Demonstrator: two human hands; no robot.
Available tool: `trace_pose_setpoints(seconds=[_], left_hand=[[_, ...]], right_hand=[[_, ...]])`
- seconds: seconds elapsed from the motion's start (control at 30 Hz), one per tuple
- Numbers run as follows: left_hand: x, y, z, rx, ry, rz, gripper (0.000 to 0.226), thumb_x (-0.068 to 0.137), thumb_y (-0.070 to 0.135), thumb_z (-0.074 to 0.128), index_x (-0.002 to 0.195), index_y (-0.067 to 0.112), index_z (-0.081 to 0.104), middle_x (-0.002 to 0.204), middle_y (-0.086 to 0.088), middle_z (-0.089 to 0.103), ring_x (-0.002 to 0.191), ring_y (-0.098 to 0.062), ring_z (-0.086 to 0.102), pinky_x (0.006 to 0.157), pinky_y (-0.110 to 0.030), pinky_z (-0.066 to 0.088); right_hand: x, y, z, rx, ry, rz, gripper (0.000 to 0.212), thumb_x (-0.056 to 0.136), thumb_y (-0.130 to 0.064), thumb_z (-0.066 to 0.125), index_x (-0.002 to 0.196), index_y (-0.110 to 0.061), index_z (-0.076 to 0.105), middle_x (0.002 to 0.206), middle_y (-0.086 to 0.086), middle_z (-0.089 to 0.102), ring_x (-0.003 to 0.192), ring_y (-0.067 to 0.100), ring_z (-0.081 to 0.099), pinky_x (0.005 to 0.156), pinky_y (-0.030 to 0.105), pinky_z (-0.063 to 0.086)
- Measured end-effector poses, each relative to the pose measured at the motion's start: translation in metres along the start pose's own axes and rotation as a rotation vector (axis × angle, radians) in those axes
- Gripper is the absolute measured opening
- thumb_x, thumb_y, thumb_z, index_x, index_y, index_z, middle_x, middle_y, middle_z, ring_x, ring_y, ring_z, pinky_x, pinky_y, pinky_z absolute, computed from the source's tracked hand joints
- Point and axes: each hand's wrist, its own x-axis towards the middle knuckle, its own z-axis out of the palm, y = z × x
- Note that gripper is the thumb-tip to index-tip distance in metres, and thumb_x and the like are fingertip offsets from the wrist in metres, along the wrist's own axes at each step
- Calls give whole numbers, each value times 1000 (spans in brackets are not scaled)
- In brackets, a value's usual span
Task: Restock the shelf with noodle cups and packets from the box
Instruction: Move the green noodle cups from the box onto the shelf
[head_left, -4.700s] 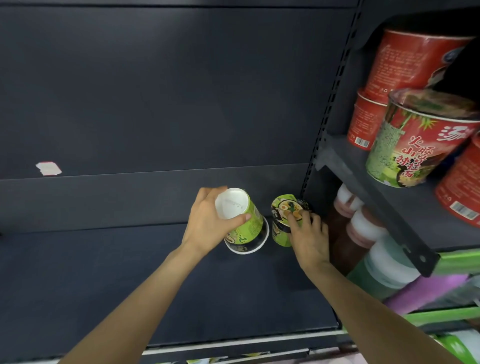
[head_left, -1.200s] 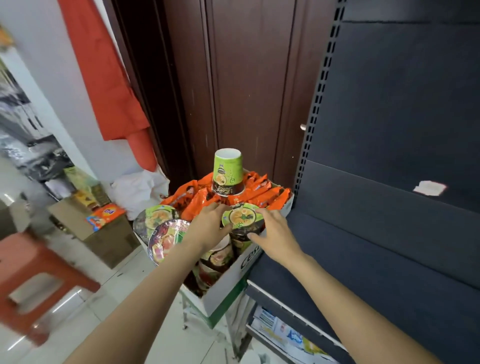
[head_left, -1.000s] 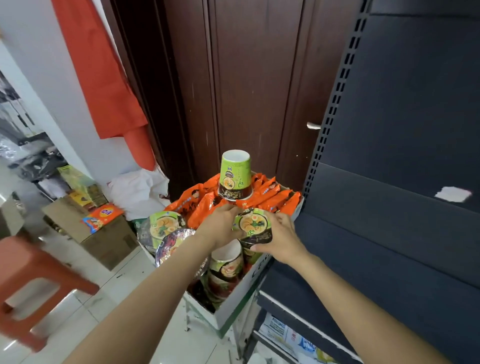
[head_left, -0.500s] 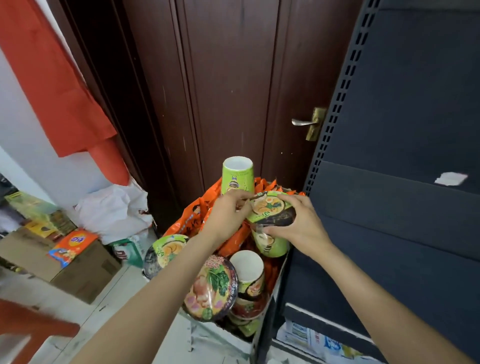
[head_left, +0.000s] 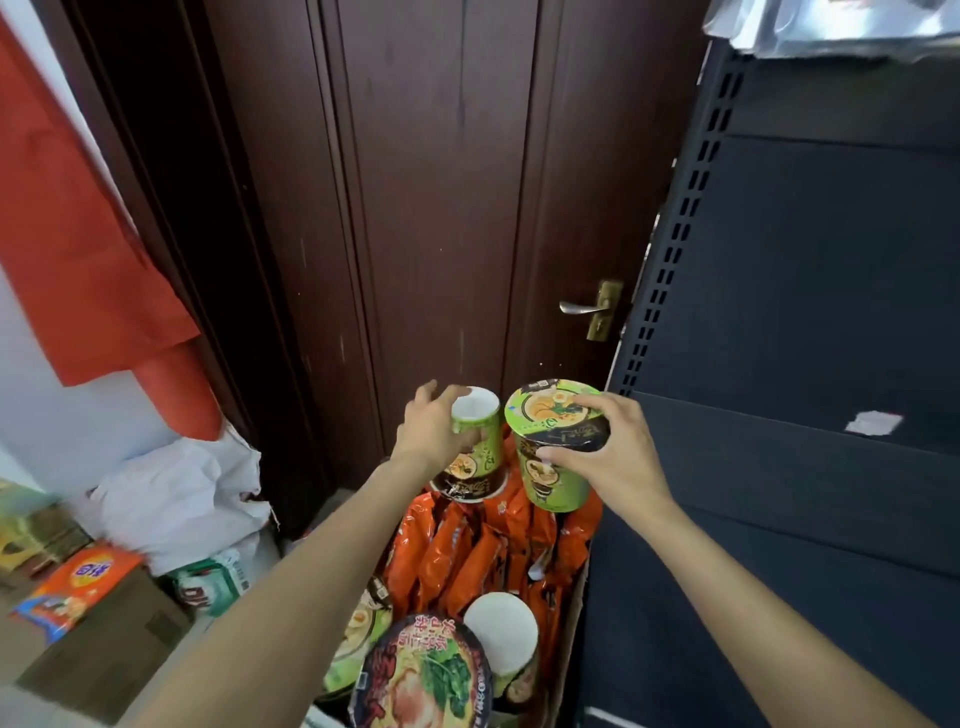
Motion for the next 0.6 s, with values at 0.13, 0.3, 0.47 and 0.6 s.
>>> trace_pose_setpoints(seconds=[0.13, 0.3, 0.47, 0.6], left_hand=[[1, -5, 4, -111, -29, 12, 60, 78, 31, 75, 131, 24, 49, 127, -15, 45, 120, -31, 44, 95, -31, 38], [-15, -2, -1, -174, 88, 103, 61, 72, 32, 79, 128, 26, 55, 129, -8, 47, 119, -23, 45, 97, -26, 35], [-42, 18, -10, -151, 197, 264, 58, 73, 39, 77, 127, 32, 56, 128, 0, 46, 122, -18, 41, 94, -26, 37], [-65, 49, -5, -128, 221, 352, 56, 74, 39, 76, 126, 33, 56, 129, 3, 44, 118, -14, 37, 89, -18, 31]], right_hand=[[4, 4, 4, -52, -17, 16, 67, 60, -35, 86, 118, -28, 54, 130, -5, 37, 125, 12, 35, 99, 21, 32], [-3, 7, 1, -69, 14, 39, 68, 59, -35, 87, 119, -27, 56, 129, -5, 37, 125, 12, 36, 103, 25, 36], [-16, 6, -18, -69, 53, 42, 68, 60, -33, 87, 120, -25, 56, 130, -4, 38, 123, 11, 37, 98, 20, 32], [-35, 14, -46, -76, 103, 57, 66, 60, -33, 87, 118, -26, 57, 129, -5, 38, 124, 11, 38, 97, 20, 32]])
